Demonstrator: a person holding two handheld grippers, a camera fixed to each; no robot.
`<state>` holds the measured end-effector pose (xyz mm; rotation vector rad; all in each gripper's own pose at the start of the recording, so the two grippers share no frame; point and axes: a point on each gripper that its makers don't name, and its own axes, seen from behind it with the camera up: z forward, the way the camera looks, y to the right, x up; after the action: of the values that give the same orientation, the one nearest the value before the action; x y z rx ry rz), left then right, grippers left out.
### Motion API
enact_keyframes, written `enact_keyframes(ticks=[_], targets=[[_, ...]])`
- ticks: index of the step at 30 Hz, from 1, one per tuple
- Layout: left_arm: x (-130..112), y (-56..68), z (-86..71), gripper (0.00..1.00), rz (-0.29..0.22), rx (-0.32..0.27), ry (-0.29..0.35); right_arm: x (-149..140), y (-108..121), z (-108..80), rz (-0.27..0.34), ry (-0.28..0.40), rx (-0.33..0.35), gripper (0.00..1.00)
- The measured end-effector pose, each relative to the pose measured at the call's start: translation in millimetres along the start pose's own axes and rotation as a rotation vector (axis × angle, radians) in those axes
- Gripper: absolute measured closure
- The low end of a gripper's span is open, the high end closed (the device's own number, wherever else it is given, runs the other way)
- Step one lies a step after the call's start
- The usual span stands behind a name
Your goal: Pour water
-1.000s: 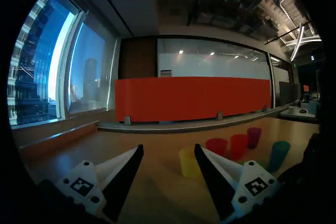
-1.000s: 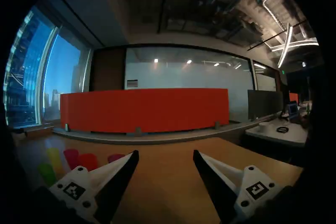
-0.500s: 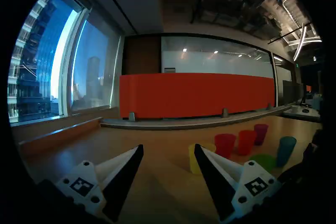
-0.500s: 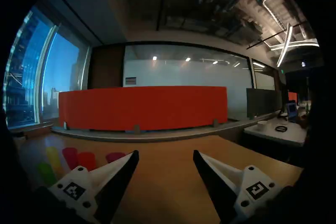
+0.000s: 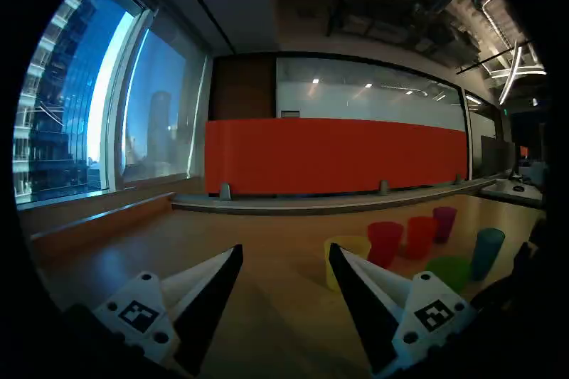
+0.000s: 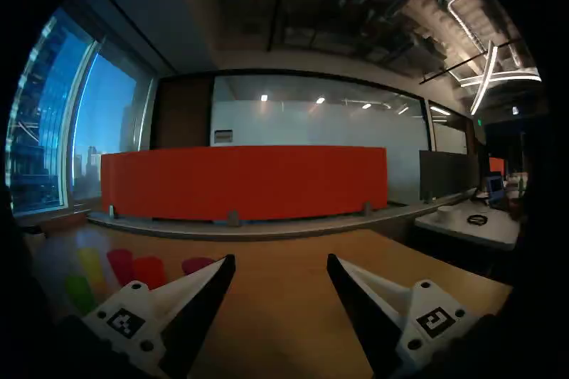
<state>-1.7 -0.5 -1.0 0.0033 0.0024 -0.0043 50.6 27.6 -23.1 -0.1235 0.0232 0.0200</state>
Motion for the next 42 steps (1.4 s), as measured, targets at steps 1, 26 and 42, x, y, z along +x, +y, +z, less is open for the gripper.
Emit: enact_keyframes(ticks=[1,26,42], targets=[[0.0,0.2,0.0,0.1,0.001,0.0,0.0,-0.7,0.0,-0.1,0.0,-0.002,0.0,0.0],[0.0,1.4,0.4,0.1,0.002,-0.005,-0.002,-2.7,9.2,-3.6,0.007,-0.004,-0.011,0.0],[0.8,1.7,0.8,0.1,0.003,-0.005,-0.001,-4.8,6.7,4.7,-0.004,0.012,-0.002,0.0]])
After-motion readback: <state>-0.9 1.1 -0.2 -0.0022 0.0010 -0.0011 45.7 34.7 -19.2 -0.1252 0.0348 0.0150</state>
